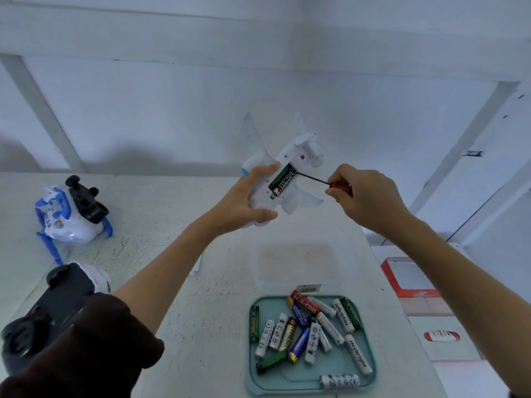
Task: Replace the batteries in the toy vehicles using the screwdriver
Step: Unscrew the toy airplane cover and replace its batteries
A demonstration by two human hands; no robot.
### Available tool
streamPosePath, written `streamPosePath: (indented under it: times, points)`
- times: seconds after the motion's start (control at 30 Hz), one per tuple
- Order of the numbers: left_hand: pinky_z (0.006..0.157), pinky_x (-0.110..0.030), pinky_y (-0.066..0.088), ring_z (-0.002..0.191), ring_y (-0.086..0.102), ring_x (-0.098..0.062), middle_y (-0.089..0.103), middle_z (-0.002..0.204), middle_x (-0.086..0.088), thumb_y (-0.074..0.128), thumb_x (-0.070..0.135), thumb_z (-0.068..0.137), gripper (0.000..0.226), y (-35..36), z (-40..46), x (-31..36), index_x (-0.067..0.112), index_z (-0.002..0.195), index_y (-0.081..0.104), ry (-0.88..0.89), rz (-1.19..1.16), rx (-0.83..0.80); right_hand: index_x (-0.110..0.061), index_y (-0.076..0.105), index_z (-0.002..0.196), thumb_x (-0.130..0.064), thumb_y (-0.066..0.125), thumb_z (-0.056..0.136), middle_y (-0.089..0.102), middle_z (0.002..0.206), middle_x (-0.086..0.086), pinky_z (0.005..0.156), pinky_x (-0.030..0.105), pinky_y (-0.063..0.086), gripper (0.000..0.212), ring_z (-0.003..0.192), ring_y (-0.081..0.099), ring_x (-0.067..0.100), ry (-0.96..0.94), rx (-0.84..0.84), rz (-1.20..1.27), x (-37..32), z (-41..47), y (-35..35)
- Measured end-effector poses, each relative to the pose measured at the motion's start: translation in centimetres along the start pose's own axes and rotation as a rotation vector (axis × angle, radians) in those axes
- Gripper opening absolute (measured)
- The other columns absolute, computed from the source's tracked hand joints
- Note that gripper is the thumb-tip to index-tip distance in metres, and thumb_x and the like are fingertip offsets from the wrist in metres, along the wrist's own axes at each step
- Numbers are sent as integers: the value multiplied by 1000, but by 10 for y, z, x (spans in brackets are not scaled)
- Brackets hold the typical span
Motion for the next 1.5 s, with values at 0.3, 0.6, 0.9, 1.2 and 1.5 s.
streamPosePath:
  times: [0.3,0.6,0.9,1.2,1.5]
  points:
    - [95,-34,47,110,44,-19,34,129,0,75,18,78,77,10,3,-6,53,129,29,32,205,-54,-13,57,94,-25,54,90,53,69,-3,60,26,31,13,66,48,20,16,-140,-140,4,-3,-9]
    - [94,-31,48,113,44,-21,34,129,0,69,30,71,72,14,1,-6,57,124,30,14,191,-99,-16,59,81,-20,63,85,50,58,-15,54,20,31,7,57,45,5,72,-229,51,22,-6,-16]
    - [95,-32,48,113,45,-22,35,131,-3,65,47,62,74,14,0,-1,55,127,32,-9,187,-124,-28,55,67,-16,67,81,53,55,-17,57,23,36,21,57,49,2,108,-303,116,30,-13,-25]
    - [81,-18,47,104,48,-15,36,128,-2,74,23,75,72,18,1,-2,49,127,31,-38,94,-117,-17,53,81,-18,61,87,63,70,4,68,41,52,10,65,60,24,166,-208,254,23,-25,-7]
    - [82,-22,52,102,55,-7,45,123,13,74,37,63,76,22,-5,7,54,124,33,-82,-92,-76,-13,49,85,-17,56,90,62,71,7,60,42,47,9,58,53,26,200,-10,348,6,-29,18]
Point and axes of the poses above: each hand's wrist, its own z-axis towards the middle knuckle, its own y-axis out of the palm, x = y × z, the point moved 1 cm from there along z, towards the middle knuckle
